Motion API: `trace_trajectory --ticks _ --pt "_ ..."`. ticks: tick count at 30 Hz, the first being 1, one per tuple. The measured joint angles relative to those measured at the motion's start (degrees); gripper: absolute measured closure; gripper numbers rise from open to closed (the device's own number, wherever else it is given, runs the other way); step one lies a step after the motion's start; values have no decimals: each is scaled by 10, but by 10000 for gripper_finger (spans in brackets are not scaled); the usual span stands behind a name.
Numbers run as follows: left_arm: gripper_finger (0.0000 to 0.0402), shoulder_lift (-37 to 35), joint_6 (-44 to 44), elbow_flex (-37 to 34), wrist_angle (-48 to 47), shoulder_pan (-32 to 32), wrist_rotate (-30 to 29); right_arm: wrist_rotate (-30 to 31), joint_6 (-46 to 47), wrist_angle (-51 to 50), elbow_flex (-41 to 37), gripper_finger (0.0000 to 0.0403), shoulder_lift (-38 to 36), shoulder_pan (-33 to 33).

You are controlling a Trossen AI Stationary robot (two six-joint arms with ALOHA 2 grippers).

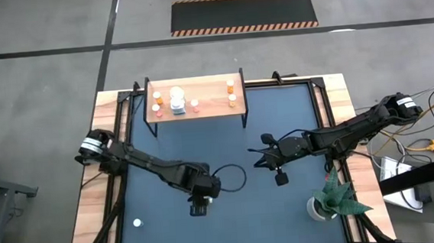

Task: Pick and place medicine bottles onto shelf by color
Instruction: Put the green pill bottle on the shelf

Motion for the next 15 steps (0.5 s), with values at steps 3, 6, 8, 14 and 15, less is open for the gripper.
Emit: trace_trajectory --ticks 3,6,8,14,15 --pt "178 0 -4 -45 54 -11 2 -1 1 1 0 394 0 0" --pt "172 0 -8 -74 105 -20 1 -1 7 1 0 394 0 0" --pt "171 -1 -20 -89 117 -23 -13 -1 10 1 0 394 0 0" --pt "175 4 -39 -122 122 -26 -17 -1 10 5 0 394 0 0" --pt "179 5 -38 -124 125 -27 -16 -1 10 5 0 394 0 0"
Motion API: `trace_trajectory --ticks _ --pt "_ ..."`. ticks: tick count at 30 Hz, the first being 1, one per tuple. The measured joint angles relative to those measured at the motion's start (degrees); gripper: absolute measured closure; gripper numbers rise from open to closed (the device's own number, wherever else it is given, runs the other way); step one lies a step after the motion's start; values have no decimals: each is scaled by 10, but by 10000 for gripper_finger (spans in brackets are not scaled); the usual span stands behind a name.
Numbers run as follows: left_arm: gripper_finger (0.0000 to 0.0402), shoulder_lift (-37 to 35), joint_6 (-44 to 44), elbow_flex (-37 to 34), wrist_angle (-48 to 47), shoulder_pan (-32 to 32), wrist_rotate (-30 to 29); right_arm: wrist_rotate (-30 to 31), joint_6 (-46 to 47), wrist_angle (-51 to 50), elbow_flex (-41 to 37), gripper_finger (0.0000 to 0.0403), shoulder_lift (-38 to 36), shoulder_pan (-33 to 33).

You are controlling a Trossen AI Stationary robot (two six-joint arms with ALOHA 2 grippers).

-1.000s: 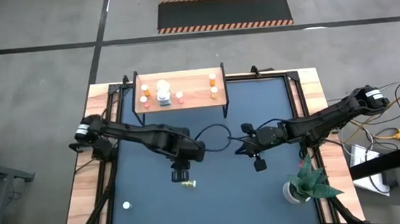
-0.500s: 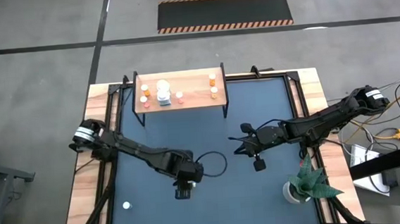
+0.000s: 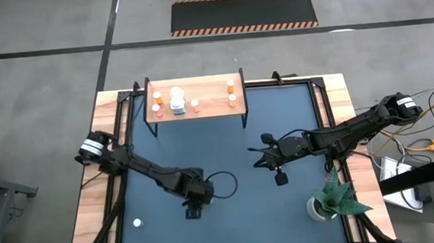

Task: Pick and place medicine bottles onto shelf by color
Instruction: Put the green pill bottle on the shelf

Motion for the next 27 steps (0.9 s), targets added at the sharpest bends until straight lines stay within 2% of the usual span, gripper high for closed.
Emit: trace_trajectory --ticks 4,14,17,21,24,27 --pt "213 1 7 -3 -2 -1 0 0 0 3 0 394 0 0" --pt "330 1 8 -7 -3 0 1 1 0 14 0 394 0 0" --pt "337 1 9 -7 -3 0 1 1 0 16 0 394 0 0" --pt "323 -1 35 -5 -3 0 -7 1 -1 21 0 394 0 0" --pt "318 -20 67 -5 -3 -1 -39 1 -4 35 0 394 0 0" --pt "317 -54 104 -5 0 1 -110 1 -12 69 -1 394 4 0"
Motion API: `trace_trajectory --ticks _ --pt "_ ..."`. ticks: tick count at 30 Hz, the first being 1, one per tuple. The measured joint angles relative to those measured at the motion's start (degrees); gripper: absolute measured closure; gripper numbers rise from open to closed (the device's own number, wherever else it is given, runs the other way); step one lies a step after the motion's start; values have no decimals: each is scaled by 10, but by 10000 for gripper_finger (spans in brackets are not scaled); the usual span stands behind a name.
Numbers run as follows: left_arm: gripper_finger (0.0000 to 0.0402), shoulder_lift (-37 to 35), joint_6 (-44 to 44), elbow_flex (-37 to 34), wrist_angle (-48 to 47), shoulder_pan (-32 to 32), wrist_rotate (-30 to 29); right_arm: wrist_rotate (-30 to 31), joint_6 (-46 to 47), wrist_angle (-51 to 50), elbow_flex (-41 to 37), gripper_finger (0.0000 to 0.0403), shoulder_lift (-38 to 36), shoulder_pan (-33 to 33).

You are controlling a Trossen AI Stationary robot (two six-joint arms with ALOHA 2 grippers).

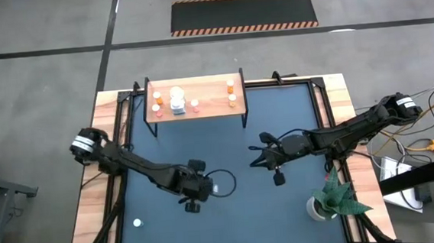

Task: Pick and place medicine bottles onto shelf by color
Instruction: Put the green pill bottle on the shelf

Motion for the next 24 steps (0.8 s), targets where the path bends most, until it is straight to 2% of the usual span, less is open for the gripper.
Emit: trace_trajectory --ticks 3,7,12,18,21,24 --pt "317 -42 39 -2 24 0 -78 0 -19 66 -11 394 10 0" --pt "316 -102 103 -25 148 1 -141 0 -54 192 -31 394 37 0" --pt "316 -160 178 -113 357 2 -147 0 -101 323 -45 394 68 0" --pt "316 -180 253 -206 574 7 -151 5 -118 422 -45 388 88 -3" --pt "316 -182 292 -233 644 12 -159 6 -122 438 -29 366 92 -7" --pt "316 -182 317 -250 696 20 -160 7 -119 413 -3 327 90 -13"
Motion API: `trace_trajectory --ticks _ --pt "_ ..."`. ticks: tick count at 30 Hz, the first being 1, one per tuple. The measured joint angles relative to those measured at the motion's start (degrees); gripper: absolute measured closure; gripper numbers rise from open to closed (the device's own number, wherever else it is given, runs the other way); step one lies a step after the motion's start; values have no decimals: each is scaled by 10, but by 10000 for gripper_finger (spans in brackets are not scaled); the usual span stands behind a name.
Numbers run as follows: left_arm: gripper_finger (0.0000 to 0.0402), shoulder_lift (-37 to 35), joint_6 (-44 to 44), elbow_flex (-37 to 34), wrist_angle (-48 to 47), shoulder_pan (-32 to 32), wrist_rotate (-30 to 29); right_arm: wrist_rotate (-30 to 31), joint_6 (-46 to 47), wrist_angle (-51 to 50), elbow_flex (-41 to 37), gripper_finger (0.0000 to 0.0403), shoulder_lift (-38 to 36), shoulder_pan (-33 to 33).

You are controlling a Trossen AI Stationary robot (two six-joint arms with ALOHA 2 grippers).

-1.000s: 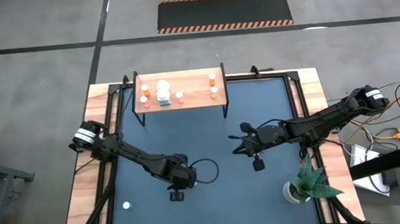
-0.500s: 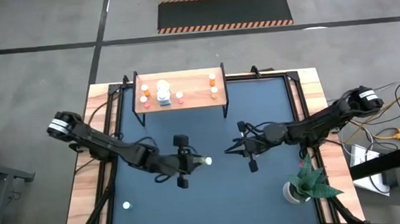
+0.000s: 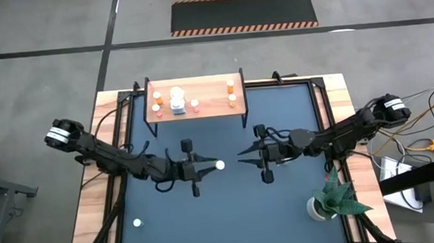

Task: Pick and place medicine bottles onto shelf by color
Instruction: Put the green pill bottle on the shelf

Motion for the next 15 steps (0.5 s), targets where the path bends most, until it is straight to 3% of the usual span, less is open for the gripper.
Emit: trace_trajectory --ticks 8,15 --pt "316 0 6 -7 35 25 -4 2 -3 -41 53 224 3 -9" --pt "316 10 3 -7 70 55 -17 3 1 -45 85 214 11 -20"
